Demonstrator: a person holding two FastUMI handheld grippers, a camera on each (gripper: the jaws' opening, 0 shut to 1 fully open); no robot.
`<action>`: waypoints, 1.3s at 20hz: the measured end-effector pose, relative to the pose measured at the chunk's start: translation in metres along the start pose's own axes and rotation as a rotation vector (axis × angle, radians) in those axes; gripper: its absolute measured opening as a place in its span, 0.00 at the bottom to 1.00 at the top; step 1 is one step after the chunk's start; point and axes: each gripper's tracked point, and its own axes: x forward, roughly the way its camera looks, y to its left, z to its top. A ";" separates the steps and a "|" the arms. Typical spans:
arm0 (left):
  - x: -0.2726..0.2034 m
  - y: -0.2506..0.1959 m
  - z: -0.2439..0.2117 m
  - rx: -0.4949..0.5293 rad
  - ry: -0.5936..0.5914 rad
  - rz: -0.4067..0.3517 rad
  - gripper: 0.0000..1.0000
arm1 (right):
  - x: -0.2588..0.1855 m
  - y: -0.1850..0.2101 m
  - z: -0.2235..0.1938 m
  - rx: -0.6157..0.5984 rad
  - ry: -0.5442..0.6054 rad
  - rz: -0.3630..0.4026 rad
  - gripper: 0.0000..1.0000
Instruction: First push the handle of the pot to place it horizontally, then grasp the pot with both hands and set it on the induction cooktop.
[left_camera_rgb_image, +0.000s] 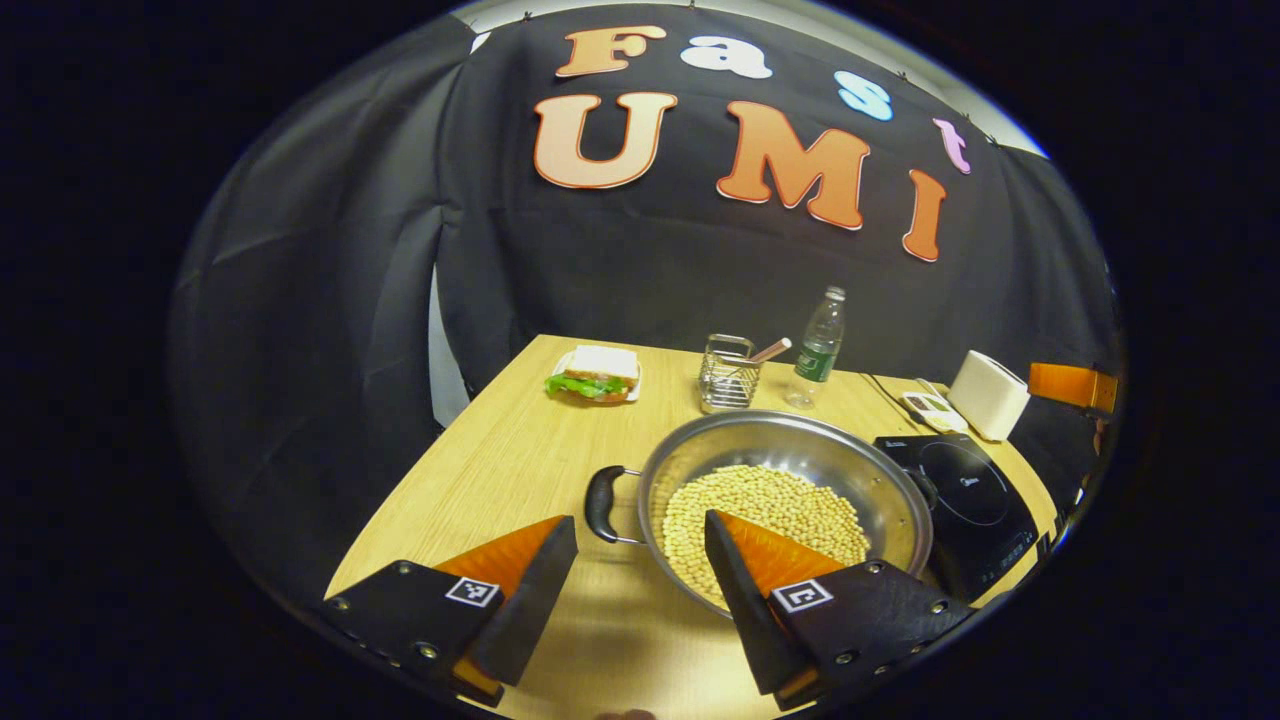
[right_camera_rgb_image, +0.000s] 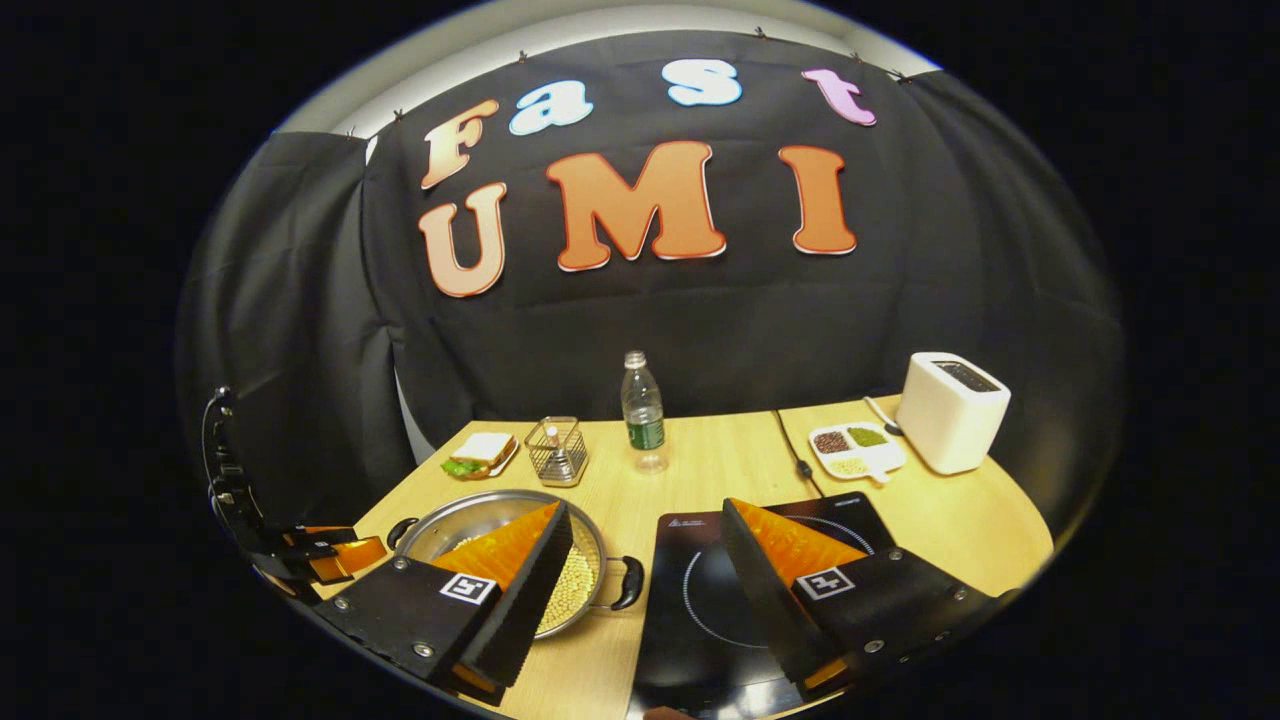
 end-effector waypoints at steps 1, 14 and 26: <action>0.005 0.006 -0.003 -0.002 0.007 0.001 0.83 | 0.011 0.005 -0.009 -0.005 0.024 0.000 0.94; 0.080 0.021 -0.017 0.025 0.089 -0.052 0.86 | 0.094 0.021 -0.116 -0.054 0.303 -0.042 0.94; 0.085 0.008 -0.029 -0.018 0.166 -0.047 0.50 | 0.108 0.021 -0.126 -0.099 0.300 -0.040 0.59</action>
